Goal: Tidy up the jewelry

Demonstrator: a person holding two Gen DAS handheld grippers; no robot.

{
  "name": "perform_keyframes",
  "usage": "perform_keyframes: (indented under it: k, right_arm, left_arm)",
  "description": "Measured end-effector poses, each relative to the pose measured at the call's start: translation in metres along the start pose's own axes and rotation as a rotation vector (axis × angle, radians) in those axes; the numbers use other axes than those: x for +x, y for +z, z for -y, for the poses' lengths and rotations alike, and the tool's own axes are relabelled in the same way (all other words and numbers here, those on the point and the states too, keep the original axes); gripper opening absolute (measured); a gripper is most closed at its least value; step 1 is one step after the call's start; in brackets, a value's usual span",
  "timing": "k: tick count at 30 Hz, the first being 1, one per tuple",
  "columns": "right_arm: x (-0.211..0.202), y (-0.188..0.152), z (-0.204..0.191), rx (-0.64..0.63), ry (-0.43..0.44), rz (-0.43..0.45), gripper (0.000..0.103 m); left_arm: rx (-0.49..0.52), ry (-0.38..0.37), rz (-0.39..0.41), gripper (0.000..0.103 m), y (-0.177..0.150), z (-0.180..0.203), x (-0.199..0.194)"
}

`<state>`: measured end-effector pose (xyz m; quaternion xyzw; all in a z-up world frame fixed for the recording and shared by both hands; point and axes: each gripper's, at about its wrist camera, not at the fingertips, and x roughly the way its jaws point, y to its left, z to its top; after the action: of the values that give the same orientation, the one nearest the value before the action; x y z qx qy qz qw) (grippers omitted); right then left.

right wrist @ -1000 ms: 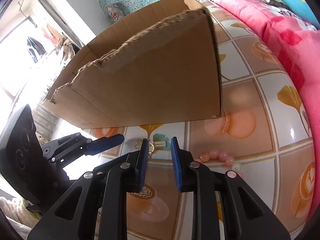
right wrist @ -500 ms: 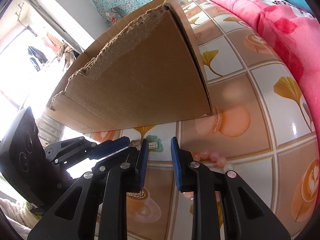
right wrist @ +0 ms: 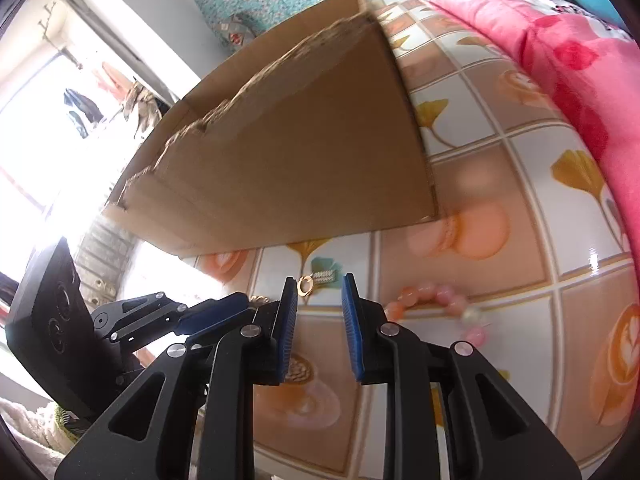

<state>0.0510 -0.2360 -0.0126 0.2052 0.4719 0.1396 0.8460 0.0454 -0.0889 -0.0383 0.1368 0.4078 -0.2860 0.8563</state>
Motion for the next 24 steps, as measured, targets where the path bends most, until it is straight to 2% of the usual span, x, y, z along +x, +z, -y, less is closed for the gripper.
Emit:
perform_keyframes:
  k: [5,8,11,16,24]
  right_arm:
    - [0.012,-0.001,-0.013,-0.048,0.012,-0.041,0.023]
    - [0.016,-0.001,-0.021,-0.071,0.011,-0.052,0.023]
    - [0.018,-0.003,-0.027,-0.076,0.014,-0.054,0.023]
    - [0.020,-0.001,-0.028,-0.070,0.009,-0.058,0.023]
    - [0.022,-0.003,-0.029,-0.069,-0.003,-0.062,0.023]
  left_arm:
    - [-0.071,0.058,-0.020,0.012,-0.015,-0.004,-0.014]
    - [-0.094,0.052,-0.030,0.012,-0.019,-0.006,-0.022]
    - [-0.122,0.048,0.022,0.013,-0.020,-0.014,-0.037]
    - [-0.103,0.136,-0.003,0.013,-0.019,-0.025,-0.030]
    - [-0.055,0.120,-0.015,0.013,-0.020,-0.008,-0.019]
